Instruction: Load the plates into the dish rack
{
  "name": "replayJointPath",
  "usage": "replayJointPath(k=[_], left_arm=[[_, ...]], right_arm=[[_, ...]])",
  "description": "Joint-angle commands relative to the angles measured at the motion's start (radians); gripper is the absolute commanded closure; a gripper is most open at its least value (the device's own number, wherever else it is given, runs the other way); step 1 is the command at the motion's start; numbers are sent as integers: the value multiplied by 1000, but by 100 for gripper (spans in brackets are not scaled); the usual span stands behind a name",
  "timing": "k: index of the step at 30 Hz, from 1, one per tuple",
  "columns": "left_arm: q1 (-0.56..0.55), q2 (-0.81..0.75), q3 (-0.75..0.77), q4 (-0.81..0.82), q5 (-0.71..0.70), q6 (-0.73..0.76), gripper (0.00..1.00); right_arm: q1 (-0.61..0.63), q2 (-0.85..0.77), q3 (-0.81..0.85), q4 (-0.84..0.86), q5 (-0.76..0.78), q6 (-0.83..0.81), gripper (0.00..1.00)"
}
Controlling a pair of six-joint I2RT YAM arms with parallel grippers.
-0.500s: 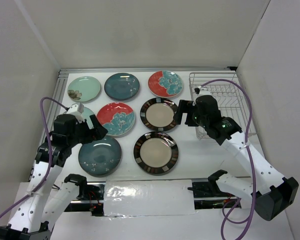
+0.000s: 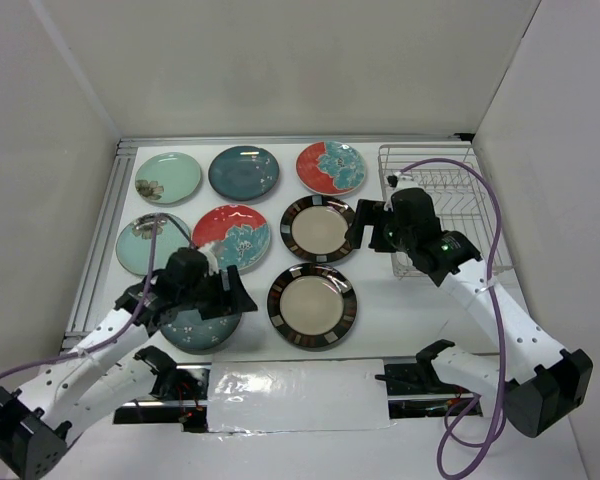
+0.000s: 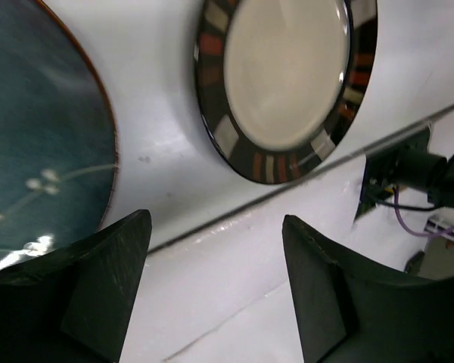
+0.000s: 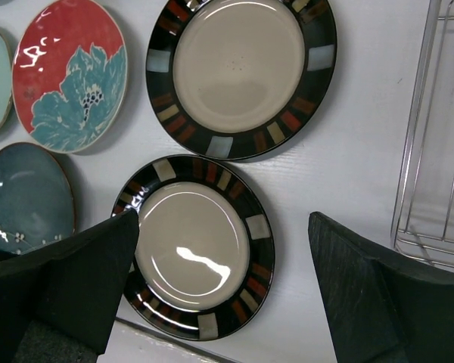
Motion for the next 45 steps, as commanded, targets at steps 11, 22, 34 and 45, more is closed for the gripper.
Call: replayJointPath(k=[11, 22, 34, 45], left_arm=[[-343, 119, -287, 584, -196, -466, 32], [-382, 352, -351, 885, -256, -576, 38], [-392, 544, -456, 1180, -274, -715, 46], [-392, 473, -534, 1169, -293, -753, 100]], right_arm=[[-24, -10, -21, 35, -106, 16, 1], [-24, -10, -21, 35, -128, 16, 1], [-33, -20, -59, 35, -137, 16, 1], [-33, -38, -77, 45, -137, 16, 1]])
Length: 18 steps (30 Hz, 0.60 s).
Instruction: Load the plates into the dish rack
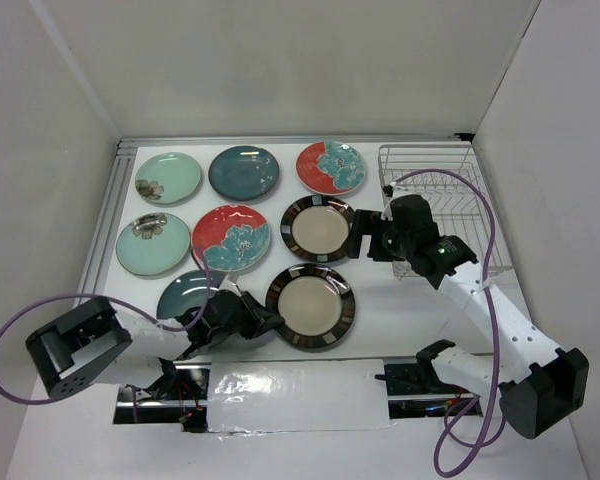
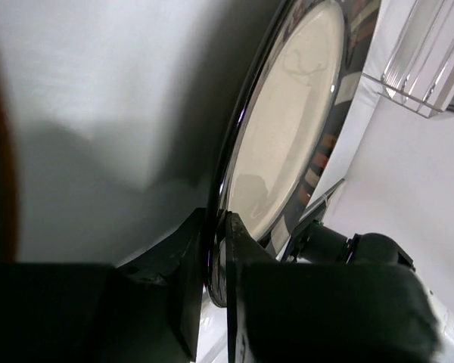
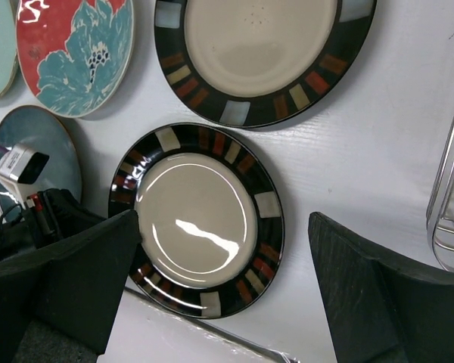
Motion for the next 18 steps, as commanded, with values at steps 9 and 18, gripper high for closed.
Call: replayJointPath(k=[9, 18], left_arm=[[6, -634, 51, -560, -152, 103, 100], [109, -894, 181, -694, -75, 243, 100]], right_arm=[[-15, -34, 31, 14, -55, -64, 1], [-24, 9, 31, 59, -333, -119, 1]])
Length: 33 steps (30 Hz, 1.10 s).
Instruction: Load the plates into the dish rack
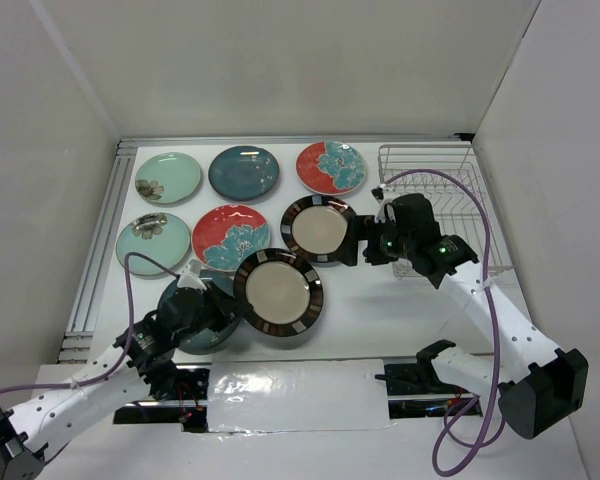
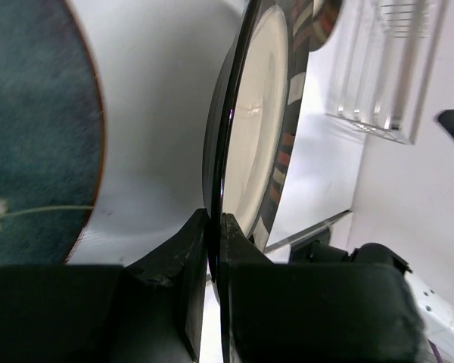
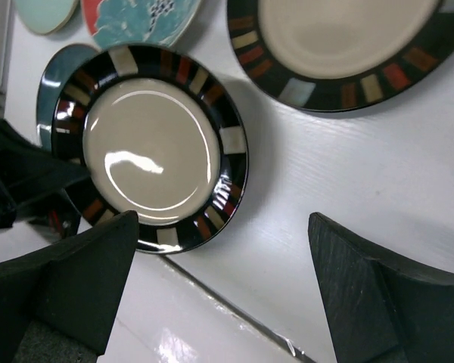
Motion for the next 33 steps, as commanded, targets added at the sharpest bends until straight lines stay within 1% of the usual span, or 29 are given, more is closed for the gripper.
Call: replayJointPath(k=[1, 6, 8, 11, 18, 25, 28, 29, 31, 32, 33], left_arm=[[11, -45, 111, 182, 69, 54, 100], [11, -25, 180, 253, 118, 110, 100], [11, -16, 180, 285, 130, 119, 100], [11, -16, 200, 345, 150, 120, 100], [11, 13, 241, 423, 193, 129, 100], [53, 4, 241, 494, 242, 129, 100], [62, 4, 241, 494, 264, 129, 100], [71, 13, 241, 509, 264, 129, 100], [80, 26, 241, 541, 296, 129, 100], [92, 42, 232, 572, 314, 129, 100], [105, 53, 232, 587, 327, 118, 100]], right_arm=[[-10, 24, 39, 52, -150, -46, 1], [-10, 24, 40, 74, -212, -46, 1], [-10, 24, 29, 86, -229, -46, 1], [-10, 33, 29, 97, -250, -46, 1], [-19, 33, 20, 97, -261, -55, 1], [-28, 33, -12, 115, -296, -66, 1], [-28, 33, -31, 143, -344, -66, 13], [-28, 33, -31, 154, -385, -66, 24], [-28, 33, -42, 174, -419, -66, 33], [-37, 33, -42, 186, -457, -66, 40], [-37, 33, -42, 195, -472, -66, 43]])
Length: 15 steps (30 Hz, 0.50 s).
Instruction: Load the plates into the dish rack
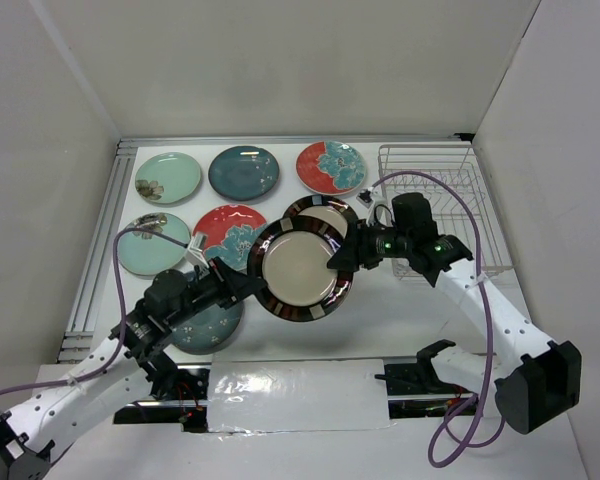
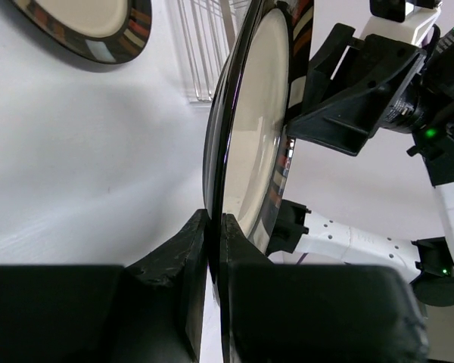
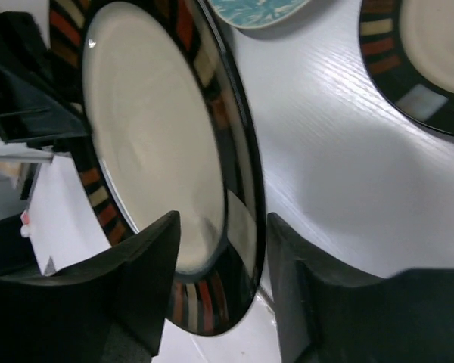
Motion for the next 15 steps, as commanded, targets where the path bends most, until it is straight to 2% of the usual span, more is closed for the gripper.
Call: replayJointPath(k=[1, 4, 7, 10, 11, 12, 14, 15], left_arm=[[24, 27, 84, 346, 95, -30, 100], [67, 76, 75, 444, 161, -48, 100], [81, 113, 75, 487, 194, -57, 100], [108, 157, 65, 524, 239, -67, 100], [123, 166, 65, 535, 248, -67, 100], [142, 175, 65, 535, 259, -67, 100], [165, 191, 87, 490, 290, -50, 99], [191, 202, 110, 456, 290, -39, 94]], right_arm=[[-12, -1, -3, 92, -123, -12, 45], [-21, 9, -12, 115, -212, -12, 54], [-21, 18, -12, 126, -237, -12, 56], [-30, 28, -21, 137, -263, -12, 66], [-30, 37, -22, 146, -263, -12, 71], [-39, 37, -22, 146, -274, -21, 81], [-39, 48, -12, 137, -265, -34, 92], [-51, 48, -12, 125, -247, -35, 100]])
